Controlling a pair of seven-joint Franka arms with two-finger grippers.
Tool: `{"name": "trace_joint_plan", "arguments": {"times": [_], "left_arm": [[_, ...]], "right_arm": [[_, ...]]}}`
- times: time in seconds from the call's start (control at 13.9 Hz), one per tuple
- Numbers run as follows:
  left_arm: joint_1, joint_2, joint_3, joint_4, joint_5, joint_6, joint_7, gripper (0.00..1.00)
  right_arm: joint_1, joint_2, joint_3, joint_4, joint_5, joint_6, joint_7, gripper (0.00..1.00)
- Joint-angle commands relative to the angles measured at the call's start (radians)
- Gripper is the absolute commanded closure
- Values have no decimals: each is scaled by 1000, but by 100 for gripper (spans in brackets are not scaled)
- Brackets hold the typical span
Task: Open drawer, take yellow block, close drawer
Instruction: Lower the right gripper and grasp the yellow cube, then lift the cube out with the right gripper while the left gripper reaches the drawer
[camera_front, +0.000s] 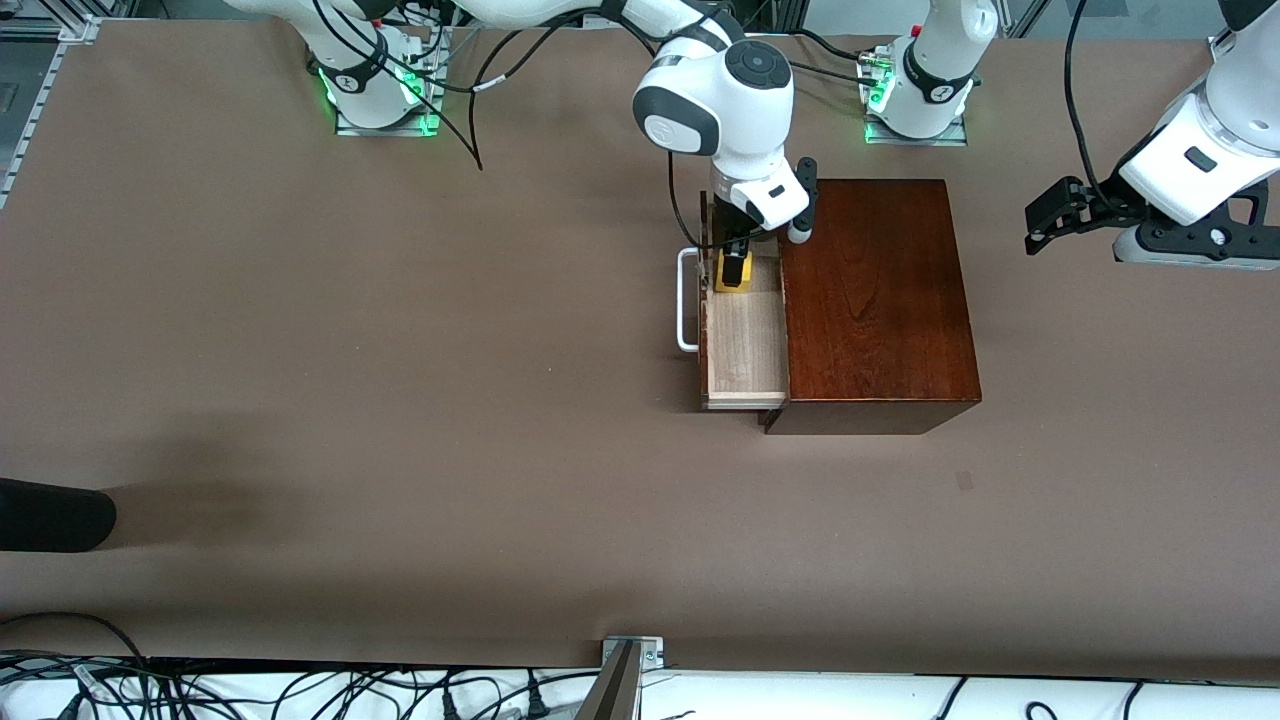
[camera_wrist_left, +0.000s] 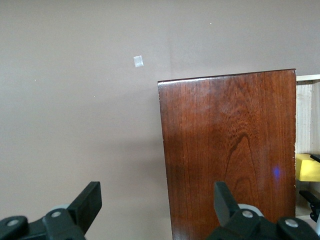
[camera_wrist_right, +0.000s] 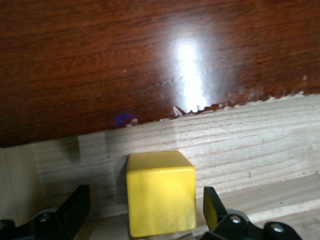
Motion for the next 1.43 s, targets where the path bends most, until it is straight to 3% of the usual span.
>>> {"name": "trace_joint_plan", "arguments": {"times": [0.0,0.22,0.29,0.43,0.5,0.72,0.93,1.15,1.36], "left_arm": [[1,-4,1,13,-21,-7,16,0],[1,-4,1,13,-21,-8,13,0],[1,-4,1,13,-21,-8,13,0],[-1,-4,1,13,-21,-8,13,0],[-1,-4,1,13,-21,-8,13,0],[-1,-4,0,13,-21,-8,13,0],[-1,-4,-1,13,-21,-8,13,0],[-1,-4,-1,14,-22,-7,14,0],[-1,-2,1,13,-22,-8,22,0]], "right_arm": [[16,28,-10,37,-19,0,-2,2],[16,48,-10,35,-35,26,-2,26],[16,54,-10,35,-44,35,-2,38],[15,50,-10,38,-52,33,-2,84],[15,42,-12,38,-53,29,-7,100],[13,27,-7,45,-46,1,-7,100],[15,-1,5,136,-39,-127,18,100],[-2,-105,-10,170,20,-239,36,100],[-69,-189,-24,170,27,-307,169,100]]}}
